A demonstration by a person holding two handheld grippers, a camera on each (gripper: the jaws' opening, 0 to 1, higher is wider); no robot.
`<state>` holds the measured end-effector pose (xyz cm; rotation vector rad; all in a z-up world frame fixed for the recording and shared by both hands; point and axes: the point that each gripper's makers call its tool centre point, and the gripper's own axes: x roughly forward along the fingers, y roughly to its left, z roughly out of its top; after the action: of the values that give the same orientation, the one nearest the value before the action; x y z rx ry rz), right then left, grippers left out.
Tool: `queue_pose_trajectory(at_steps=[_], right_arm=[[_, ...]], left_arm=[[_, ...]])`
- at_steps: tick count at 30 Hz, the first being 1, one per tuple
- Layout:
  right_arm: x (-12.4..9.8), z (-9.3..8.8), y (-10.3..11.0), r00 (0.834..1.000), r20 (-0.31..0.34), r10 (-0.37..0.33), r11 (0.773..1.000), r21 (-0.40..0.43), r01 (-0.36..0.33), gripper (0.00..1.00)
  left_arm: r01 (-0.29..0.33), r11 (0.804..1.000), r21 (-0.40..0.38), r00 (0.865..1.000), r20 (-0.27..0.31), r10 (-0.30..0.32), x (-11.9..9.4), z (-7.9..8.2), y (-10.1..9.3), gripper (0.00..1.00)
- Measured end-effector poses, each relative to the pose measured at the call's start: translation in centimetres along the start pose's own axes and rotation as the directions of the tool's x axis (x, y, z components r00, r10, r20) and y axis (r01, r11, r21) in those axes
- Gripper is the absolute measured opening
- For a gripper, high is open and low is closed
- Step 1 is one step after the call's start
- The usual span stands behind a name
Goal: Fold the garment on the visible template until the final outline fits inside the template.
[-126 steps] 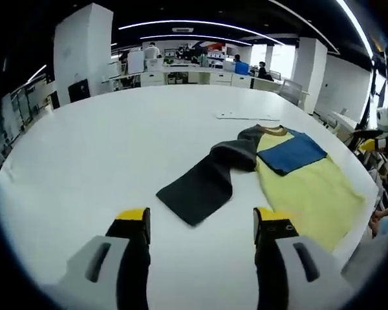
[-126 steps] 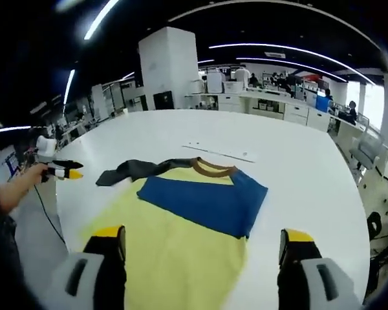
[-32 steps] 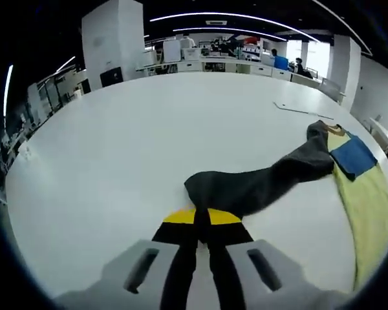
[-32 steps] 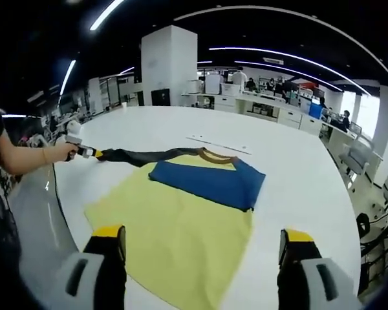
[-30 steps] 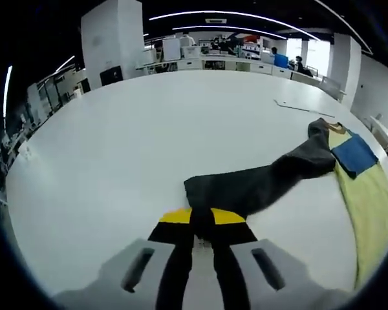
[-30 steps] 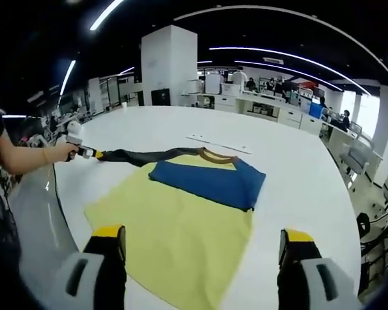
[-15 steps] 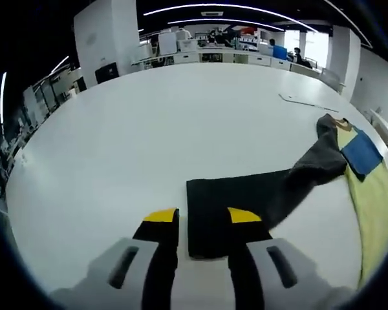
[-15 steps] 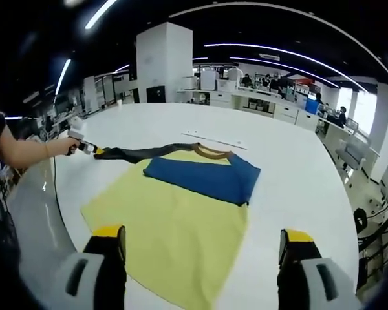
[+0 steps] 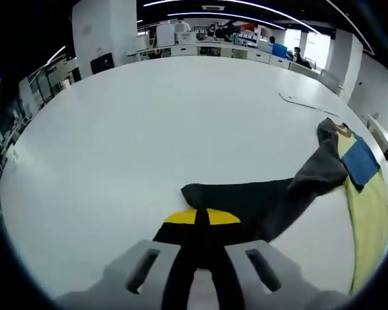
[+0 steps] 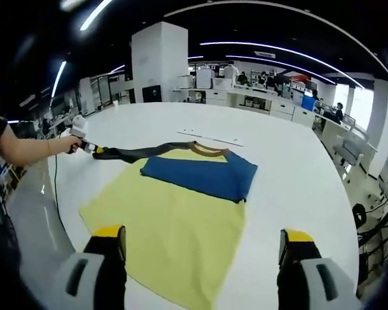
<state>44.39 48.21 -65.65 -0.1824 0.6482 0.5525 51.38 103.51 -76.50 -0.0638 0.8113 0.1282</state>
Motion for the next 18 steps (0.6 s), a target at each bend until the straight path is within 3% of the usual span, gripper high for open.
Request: queue_pose_trajectory(at_steps=[12,18], right_arm=[[0.4,0.4,0.5,1.0,0.012,0.007,1.0,0.004,-0.007,0.99],[0.4,0.7,0.4,1.0,0.019,0.002,1.0,0.003,-0.003,0.99]], left_arm=[[-0.024,1.0,0.017,0.988,0.15,0.021,-2.1,3.9,1.4,0.0],[-0.062,0.998,0.027,0.971,0.233,0.054,-3.4,6.2,2.4,0.0]])
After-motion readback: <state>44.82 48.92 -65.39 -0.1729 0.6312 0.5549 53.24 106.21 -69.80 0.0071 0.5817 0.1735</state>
